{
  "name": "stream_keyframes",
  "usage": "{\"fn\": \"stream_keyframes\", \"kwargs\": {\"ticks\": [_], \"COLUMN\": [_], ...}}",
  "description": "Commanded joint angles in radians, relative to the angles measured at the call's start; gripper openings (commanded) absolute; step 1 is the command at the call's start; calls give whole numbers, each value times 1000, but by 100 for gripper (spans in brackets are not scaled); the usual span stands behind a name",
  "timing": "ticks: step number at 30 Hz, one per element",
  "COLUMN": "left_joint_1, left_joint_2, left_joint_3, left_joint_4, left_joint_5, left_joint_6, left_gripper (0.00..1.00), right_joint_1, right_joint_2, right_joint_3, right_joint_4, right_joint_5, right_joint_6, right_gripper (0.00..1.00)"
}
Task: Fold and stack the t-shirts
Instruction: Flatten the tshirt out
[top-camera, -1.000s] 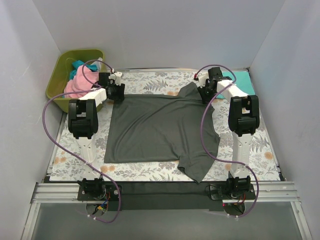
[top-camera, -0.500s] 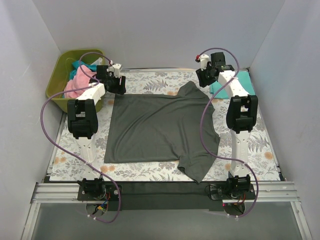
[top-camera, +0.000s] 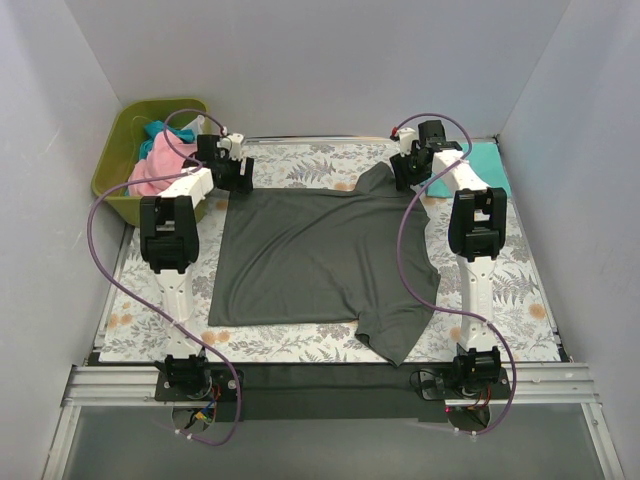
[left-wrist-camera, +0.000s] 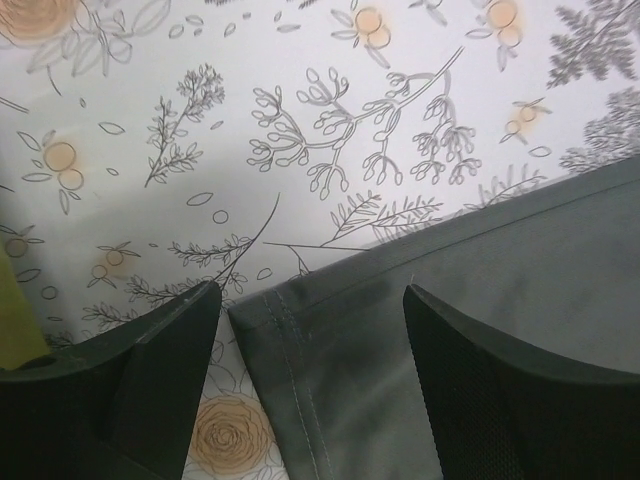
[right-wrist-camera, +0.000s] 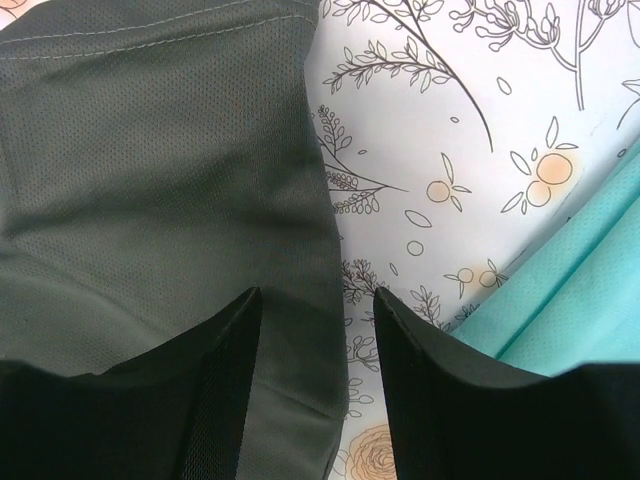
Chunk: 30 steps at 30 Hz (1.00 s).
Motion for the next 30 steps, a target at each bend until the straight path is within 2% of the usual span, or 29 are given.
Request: {"fn": "stream_keyframes", "kwargs": {"ticks": [1,8,11,17,19,21,24,25,26,27,29,30], "left_joint_1": [6,6,6,7,7,9,9,9,9,9,9,9], "left_joint_2": [9,48,52,23,14,14,42,48,55,66,74,72], "left_joint_3": [41,59,59,32,29,36,75,82,104,111,125,127], "left_joint_4": [-10,-10,-8,-16,-13,-5,-8,-10,-17,-22,-28,-28], "left_joint_5": [-24,-38,-46,-38,-24,-23,-32,-32,-34,-37,-43,-43], "left_joint_6": [14,20,19,18,17,12,0,-1,-1,-3,-6,-5], "left_gripper": [68,68,65,48,43,37,36,37,38,39,40,40], "right_joint_1": [-3,-6,-8,-9,-9,-9,-11,-9,-11,-9,-11,-12], "right_joint_2": [18,26,26,12,6,-1,-3,-1,-1,0,2,3], "right_joint_3": [23,23,23,21,23,26,36,39,42,44,49,52], "right_joint_4": [15,19,17,19,19,19,19,19,19,20,26,29], "right_joint_5": [-16,-37,-40,-47,-45,-47,-44,-40,-40,-40,-39,-37], "right_joint_6": [14,11,8,5,0,-4,-6,-4,-4,-1,5,6], "right_gripper": [47,38,22,3,2,1,2,8,25,33,39,39]}}
